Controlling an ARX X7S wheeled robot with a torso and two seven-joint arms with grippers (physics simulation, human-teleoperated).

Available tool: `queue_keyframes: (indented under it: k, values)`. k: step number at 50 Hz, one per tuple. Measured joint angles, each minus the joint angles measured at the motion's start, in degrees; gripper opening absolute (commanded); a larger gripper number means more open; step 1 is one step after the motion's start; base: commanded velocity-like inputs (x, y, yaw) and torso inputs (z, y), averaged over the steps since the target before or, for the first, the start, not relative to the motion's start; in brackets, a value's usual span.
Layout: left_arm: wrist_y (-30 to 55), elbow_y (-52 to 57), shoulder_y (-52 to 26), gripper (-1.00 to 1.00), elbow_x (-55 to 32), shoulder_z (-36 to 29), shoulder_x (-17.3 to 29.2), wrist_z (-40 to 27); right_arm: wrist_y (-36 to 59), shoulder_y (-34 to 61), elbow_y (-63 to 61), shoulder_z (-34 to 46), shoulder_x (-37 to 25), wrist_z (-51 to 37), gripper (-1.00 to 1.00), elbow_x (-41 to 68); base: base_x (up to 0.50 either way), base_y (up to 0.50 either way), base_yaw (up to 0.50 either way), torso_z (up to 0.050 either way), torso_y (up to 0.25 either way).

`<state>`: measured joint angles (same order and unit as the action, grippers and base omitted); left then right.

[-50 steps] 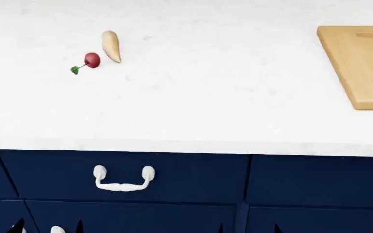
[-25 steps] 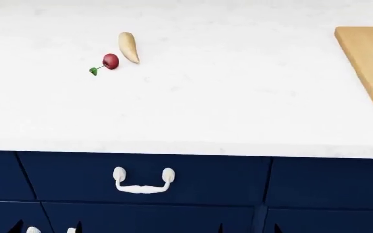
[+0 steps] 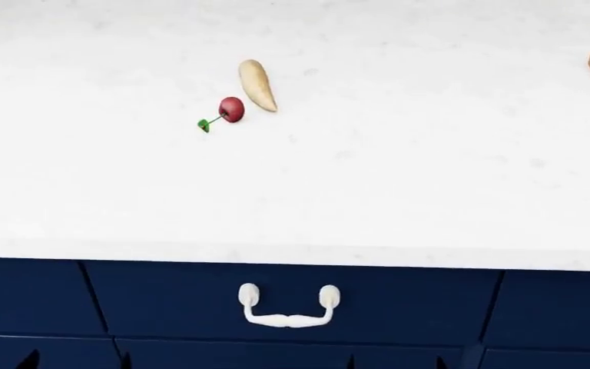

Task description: Place the cherry and the sweet potato on separate cutting boards.

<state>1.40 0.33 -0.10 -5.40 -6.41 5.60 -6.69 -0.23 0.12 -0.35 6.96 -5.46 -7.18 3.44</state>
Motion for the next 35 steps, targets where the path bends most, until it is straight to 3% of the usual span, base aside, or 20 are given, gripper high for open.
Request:
queue_keyframes:
  k: [8, 35]
  values:
    - [-2.34, -0.94, -0.07, 1.00, 1.56, -0.98, 0.50, -1.50, 0.20, -0.07, -0.21, 0.61, -0.49, -0.74, 1.00, 0.22, 0.00, 0.00, 0.00, 0.007, 0.000]
    - [-5.48, -1.02, 0.48, 1.00, -2.38, -2.01, 1.74, -1.57, 1.09, 0.28, -0.27, 2.20, -1.73, -2.37, 1.00, 1.59, 0.00, 0.00, 0.00, 0.050, 0.000]
